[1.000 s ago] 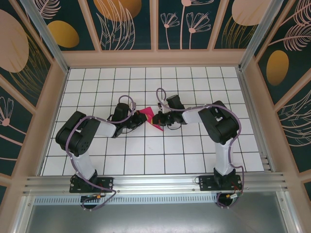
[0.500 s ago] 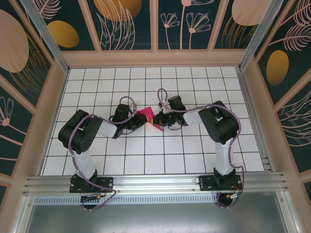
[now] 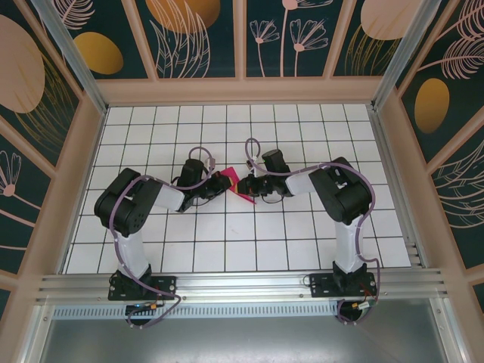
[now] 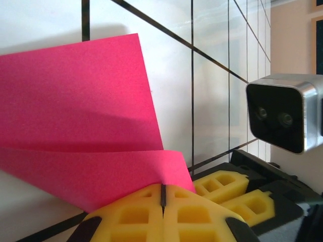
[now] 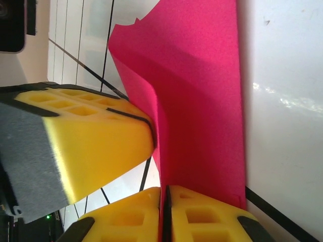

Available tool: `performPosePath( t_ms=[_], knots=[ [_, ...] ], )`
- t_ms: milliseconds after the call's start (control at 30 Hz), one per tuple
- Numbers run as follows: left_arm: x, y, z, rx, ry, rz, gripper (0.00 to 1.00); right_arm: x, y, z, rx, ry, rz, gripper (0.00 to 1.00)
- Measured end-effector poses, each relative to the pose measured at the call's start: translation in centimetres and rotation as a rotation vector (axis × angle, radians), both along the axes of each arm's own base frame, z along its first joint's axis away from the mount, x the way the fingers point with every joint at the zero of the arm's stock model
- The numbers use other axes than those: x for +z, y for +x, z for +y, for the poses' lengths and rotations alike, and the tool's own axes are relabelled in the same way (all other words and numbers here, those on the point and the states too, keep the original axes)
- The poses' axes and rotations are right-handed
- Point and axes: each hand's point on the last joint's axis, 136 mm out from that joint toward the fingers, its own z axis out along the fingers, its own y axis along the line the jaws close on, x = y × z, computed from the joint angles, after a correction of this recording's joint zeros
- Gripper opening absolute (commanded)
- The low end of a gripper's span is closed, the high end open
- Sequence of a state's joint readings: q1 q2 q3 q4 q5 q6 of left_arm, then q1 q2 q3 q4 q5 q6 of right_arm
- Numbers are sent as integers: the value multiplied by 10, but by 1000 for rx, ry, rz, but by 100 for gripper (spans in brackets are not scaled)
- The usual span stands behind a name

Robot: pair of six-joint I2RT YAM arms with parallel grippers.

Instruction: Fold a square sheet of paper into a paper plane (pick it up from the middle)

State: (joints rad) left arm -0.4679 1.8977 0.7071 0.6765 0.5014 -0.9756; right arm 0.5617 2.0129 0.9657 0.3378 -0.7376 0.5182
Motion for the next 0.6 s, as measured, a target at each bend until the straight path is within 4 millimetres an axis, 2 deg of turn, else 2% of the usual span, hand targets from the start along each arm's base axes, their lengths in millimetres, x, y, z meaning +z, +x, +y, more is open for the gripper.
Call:
performPosePath(
  t_ms=[467,600],
  knots=[
    [-10,1,0,-7,31,20,0,1,0,0,1,9,-13,16],
    [-11,1,0,-10,35,21,0,3,0,0,-2,6,-14,20]
  ],
)
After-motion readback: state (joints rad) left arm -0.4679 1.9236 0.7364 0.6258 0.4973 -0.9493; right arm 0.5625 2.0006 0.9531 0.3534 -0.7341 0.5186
